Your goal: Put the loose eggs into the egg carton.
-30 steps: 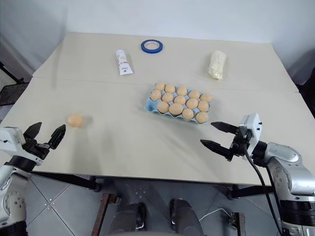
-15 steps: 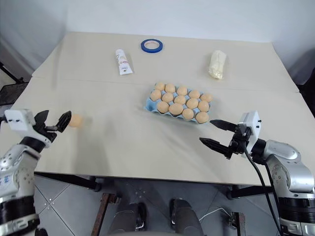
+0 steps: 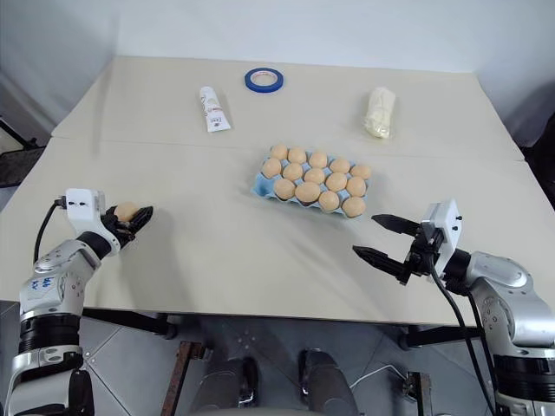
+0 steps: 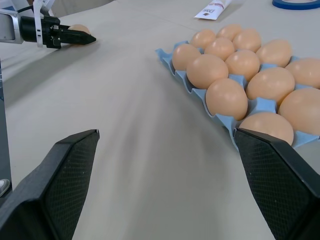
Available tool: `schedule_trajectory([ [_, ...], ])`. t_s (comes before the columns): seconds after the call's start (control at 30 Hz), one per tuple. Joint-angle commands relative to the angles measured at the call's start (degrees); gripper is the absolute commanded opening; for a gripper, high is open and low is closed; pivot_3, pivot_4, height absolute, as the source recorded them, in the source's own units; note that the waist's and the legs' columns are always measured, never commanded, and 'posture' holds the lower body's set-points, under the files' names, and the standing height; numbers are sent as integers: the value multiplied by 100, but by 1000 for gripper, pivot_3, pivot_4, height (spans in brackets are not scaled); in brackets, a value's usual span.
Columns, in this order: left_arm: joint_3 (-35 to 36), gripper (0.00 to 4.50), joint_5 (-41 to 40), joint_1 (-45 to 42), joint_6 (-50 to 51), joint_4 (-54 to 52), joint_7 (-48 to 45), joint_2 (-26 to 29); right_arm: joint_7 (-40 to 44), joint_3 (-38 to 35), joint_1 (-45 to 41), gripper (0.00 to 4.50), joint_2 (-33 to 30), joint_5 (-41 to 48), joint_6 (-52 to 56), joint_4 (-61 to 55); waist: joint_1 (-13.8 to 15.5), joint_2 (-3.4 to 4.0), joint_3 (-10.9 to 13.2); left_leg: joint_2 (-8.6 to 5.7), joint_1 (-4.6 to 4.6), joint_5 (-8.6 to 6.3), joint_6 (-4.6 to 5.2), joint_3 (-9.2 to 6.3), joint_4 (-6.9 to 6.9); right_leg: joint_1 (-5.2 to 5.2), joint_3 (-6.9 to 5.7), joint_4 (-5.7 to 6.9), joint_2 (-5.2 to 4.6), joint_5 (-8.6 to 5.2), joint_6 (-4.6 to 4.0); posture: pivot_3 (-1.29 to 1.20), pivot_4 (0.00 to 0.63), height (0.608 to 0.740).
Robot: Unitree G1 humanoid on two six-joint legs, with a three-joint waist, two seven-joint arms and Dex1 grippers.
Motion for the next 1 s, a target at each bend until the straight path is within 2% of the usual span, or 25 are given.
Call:
schedule_trajectory([
  [0.03, 51, 1889, 8, -73, 3, -136, 19, 96, -16, -233, 9, 4500, -126, 84, -3, -141, 1, 0, 0, 0, 0, 0, 0, 0, 0, 0, 0, 0, 0, 0, 0, 0, 150, 740],
  [0.2, -233, 1747, 108, -203, -191, -312, -226, 108, 4, -213, -60, 4500, -123, 64, -42, -68, 3, 0, 0, 0, 0, 1, 1, 0, 0, 0, 0, 1, 0, 0, 0, 0, 150, 740],
  [0.4, -1065, 1746, 332, -1341, -781, 10, -808, -282, -5, -225, -65, 4500, -76, 64, -124, -100, 131, -1, 1, -5, -10, -1, -4, -4, 13, 3, -10, 0, -4, 4, 5, 0, 150, 740],
  [0.63, -1790, 1746, 596, -2992, -1460, 1851, -1687, -1117, -167, -372, 184, 4500, -5, 67, -194, -306, 151, -1, 1, -5, -15, 11, 22, 4, 10, -1, -5, -7, 4, 4, 10, 0, 150, 740],
  [0.77, -1864, 1746, 729, -3640, -2175, 3064, -1956, -1491, -323, -473, 445, 4500, 54, 94, -231, -521, 111, -2, 1, -4, -15, 9, 20, 13, 10, -5, 3, -7, 8, 2, 14, 0, 150, 740],
  [1.0, -1984, 1746, 1087, -4235, -2602, 4396, -2027, -1797, -553, -773, 1111, 4500, 155, 185, -277, -998, 75, -2, 2, -5, -17, 8, 17, 9, 10, -8, 1, -5, 10, -1, 19, 0, 150, 740],
])
